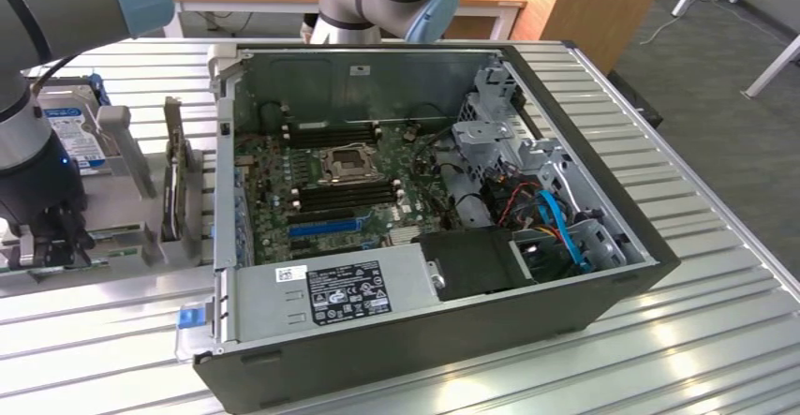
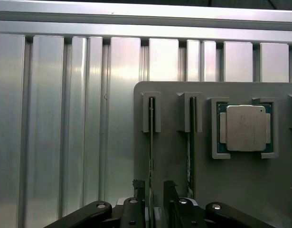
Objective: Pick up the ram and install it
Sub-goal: 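Pick up the ram and move it above insertion slot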
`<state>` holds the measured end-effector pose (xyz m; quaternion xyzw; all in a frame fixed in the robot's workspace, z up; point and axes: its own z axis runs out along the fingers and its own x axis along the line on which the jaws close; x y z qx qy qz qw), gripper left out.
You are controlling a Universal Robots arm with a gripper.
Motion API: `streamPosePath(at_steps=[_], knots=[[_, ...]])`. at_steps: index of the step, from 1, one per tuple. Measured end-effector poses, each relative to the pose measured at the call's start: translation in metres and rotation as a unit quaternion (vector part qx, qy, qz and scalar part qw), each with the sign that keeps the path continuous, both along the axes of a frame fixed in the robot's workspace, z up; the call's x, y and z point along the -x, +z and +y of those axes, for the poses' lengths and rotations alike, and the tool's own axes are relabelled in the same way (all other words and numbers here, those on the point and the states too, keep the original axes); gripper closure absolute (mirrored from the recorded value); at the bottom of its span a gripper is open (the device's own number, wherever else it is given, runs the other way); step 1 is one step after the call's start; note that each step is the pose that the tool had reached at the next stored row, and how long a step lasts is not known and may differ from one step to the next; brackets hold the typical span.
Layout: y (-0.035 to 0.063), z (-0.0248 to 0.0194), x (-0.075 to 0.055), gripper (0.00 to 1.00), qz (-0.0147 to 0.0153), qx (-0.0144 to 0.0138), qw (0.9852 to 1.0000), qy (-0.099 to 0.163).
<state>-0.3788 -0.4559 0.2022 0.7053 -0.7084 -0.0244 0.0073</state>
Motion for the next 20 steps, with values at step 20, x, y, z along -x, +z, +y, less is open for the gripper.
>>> streamPosePath(at_steps=[20], knots=[[-0.0033,0.0,-0.0064,0.71,0.0,-0.0001,1.0,0.0]])
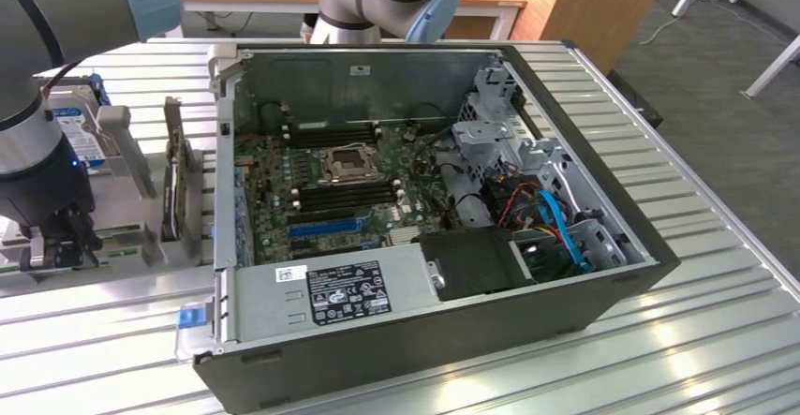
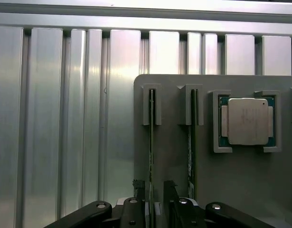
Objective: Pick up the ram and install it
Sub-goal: 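Pick up the ram and move it above insertion slot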
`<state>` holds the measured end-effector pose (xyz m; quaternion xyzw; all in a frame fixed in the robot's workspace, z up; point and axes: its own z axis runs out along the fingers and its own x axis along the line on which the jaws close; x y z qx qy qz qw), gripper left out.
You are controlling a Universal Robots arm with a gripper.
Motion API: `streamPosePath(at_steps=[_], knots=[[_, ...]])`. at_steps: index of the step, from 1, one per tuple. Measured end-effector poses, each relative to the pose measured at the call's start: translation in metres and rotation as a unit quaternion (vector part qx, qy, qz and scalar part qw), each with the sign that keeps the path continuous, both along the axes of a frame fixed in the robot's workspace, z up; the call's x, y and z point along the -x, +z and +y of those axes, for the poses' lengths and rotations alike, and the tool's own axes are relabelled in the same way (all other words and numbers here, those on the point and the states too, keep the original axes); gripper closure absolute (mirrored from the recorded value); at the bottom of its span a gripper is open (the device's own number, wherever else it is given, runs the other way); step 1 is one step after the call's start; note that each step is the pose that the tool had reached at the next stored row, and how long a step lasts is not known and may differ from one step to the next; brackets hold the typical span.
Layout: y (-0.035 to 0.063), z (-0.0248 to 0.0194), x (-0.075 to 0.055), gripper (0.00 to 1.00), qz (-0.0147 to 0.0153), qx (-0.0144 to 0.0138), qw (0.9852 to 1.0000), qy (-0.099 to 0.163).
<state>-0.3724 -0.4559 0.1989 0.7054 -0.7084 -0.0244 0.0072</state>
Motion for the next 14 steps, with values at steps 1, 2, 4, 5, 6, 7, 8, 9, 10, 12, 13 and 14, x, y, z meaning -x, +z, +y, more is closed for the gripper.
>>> streamPosePath(at_steps=[1,2,4,5,6,7,8,9,10,12,13,14], knots=[[0.0,0.0,-0.0004,0.71,0.0,0.0,1.0,0.0],[0.0,0.0,-0.0005,0.71,0.0,0.0,1.0,0.0],[0.0001,-0.0002,-0.0006,0.71,-0.0001,0.0,1.0,0.0],[0.0001,-0.0002,-0.0006,0.71,0.0,0.0,1.0,0.0],[0.0002,-0.0001,-0.0006,0.71,0.0,0.0,1.0,0.0],[0.0006,-0.0002,-0.0006,0.71,0.0001,0.0001,1.0,0.0],[0.001,-0.0002,-0.0006,0.71,0.0001,0.0001,1.0,0.0],[0.0015,-0.0002,-0.0006,0.71,0.0001,0.0001,1.0,0.0],[0.002,-0.0002,-0.0006,0.71,0.0,0.0,1.0,0.0],[0.0024,-0.0001,-0.0007,0.71,-0.0001,-0.0001,1.0,0.0],[0.0025,-0.0001,-0.0006,0.71,-0.0001,-0.0001,1.0,0.0],[0.0027,-0.0002,-0.0006,0.71,0.0,0.0,1.0,0.0]])
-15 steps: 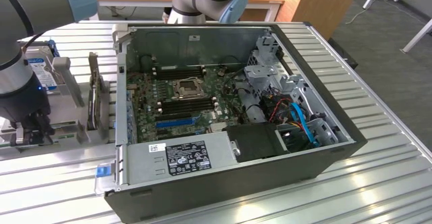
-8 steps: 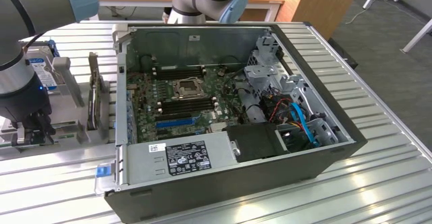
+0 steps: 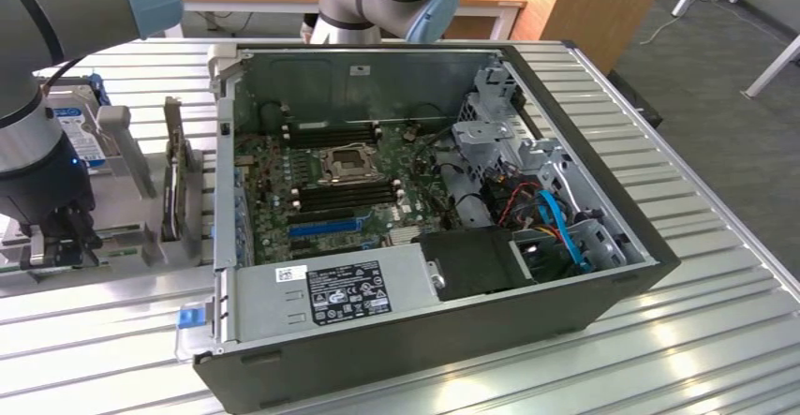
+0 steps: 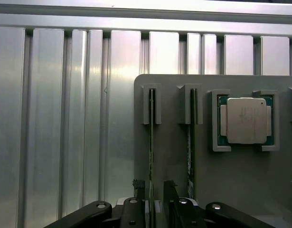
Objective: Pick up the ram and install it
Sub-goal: 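Pick up the ram and move it above insertion slot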
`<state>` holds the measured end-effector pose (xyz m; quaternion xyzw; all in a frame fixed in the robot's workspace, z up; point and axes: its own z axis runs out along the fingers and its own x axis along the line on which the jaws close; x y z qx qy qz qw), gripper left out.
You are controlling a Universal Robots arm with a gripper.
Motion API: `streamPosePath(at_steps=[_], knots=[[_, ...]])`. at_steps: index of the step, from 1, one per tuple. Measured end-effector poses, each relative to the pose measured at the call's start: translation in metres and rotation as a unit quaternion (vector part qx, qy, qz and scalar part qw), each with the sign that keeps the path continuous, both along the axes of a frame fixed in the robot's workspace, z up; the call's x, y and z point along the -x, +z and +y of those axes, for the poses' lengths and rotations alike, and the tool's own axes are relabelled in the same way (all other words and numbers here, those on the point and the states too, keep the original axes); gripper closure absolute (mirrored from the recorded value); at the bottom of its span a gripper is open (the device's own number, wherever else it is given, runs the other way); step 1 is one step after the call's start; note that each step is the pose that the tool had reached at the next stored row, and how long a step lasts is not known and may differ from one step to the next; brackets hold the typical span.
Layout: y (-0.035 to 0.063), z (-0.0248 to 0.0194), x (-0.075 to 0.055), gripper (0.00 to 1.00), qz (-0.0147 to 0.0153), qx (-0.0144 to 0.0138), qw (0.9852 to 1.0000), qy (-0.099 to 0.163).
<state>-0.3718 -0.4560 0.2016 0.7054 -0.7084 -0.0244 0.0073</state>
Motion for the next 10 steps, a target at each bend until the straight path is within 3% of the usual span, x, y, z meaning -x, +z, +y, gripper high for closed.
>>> streamPosePath(at_steps=[10], knots=[[0.0,-0.0005,-0.0002,0.71,0.0,0.0,1.0,0.0]])
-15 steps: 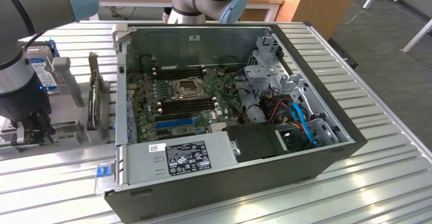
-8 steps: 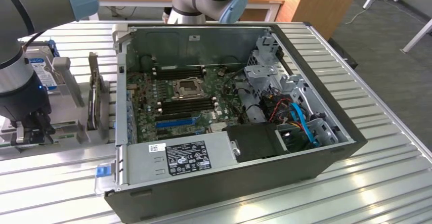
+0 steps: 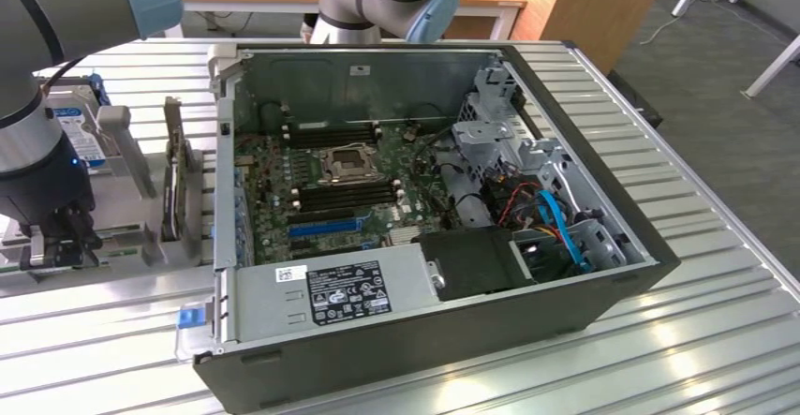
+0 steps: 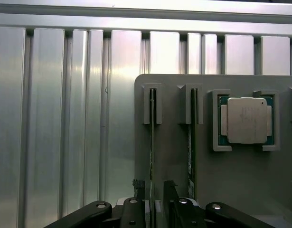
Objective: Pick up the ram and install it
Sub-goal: 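Pick up the ram and move it above insertion slot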
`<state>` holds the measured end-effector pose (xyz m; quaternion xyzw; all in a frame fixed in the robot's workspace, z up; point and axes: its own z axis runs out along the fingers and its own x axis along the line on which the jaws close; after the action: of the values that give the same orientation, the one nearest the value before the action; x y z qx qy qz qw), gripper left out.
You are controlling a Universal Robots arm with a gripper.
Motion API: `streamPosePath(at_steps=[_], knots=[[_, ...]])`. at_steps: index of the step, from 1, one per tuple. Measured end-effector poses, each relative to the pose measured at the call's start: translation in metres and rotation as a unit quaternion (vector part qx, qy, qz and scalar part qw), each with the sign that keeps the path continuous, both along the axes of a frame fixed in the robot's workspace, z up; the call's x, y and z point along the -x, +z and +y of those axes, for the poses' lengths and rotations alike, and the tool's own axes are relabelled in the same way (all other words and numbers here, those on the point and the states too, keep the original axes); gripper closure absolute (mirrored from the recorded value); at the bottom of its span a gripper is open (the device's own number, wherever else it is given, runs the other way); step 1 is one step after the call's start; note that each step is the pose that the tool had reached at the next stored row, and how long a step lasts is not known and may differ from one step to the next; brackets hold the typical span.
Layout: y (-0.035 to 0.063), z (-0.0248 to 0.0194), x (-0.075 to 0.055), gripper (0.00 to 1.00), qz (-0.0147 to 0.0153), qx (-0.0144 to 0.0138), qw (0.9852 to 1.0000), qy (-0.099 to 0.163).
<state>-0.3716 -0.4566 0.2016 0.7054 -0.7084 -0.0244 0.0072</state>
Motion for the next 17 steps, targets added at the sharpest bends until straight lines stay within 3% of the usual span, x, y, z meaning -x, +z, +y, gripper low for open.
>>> streamPosePath(at_steps=[8,9,17], knots=[[0.0,0.0,0.0,0.72,0.0,0.0,1.0,0.0],[0.0,0.0,0.0,0.79,0.0,0.0,1.0,0.0],[0.0,0.0,0.0,0.79,0.0,0.0,1.0,0.0]])
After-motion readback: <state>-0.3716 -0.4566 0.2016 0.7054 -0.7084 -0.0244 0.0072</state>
